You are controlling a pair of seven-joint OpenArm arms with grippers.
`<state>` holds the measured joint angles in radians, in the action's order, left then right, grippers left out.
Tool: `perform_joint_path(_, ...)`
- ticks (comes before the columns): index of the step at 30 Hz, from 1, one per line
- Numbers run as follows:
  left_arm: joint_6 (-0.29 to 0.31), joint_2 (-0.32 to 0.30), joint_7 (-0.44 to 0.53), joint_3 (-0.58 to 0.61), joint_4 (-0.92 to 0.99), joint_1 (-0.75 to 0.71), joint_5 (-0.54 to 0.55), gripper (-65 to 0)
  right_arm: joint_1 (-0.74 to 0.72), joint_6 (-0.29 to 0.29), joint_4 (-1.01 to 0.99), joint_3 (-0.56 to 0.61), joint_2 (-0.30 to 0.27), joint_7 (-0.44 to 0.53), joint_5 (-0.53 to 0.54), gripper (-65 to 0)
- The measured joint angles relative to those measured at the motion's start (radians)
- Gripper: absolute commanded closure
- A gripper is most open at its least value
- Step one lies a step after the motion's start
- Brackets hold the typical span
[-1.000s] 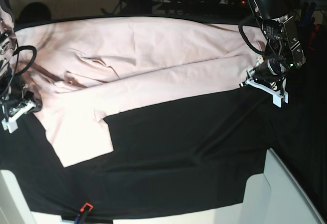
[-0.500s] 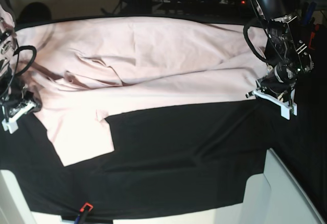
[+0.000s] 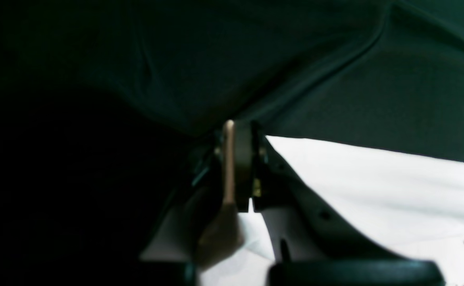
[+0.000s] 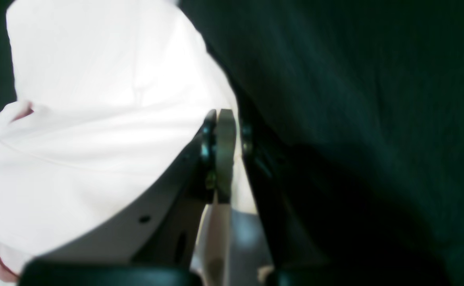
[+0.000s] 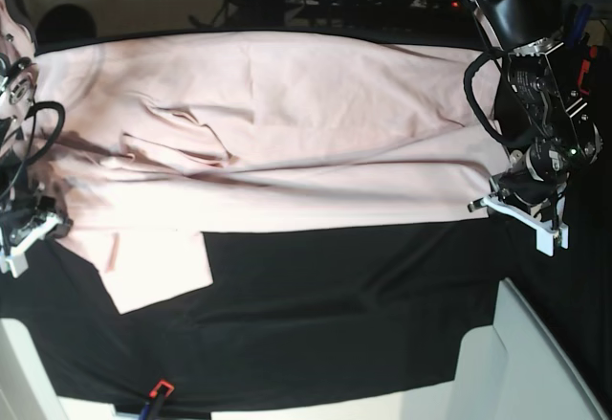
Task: Fold the T-shirt properly
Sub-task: 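Pinch the hem edge with both grippers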
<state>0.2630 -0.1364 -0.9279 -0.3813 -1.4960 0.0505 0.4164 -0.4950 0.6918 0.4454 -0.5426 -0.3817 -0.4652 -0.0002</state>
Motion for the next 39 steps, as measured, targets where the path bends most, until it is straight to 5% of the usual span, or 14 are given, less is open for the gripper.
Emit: perform_joint_path(39, 0.0, -0.023, -0.004, 0.093, 0.013, 0.137, -0.008, 0.0, -0.059, 0.008, 0.059, -0.003, -0.017, 0.066, 0.0, 0.0)
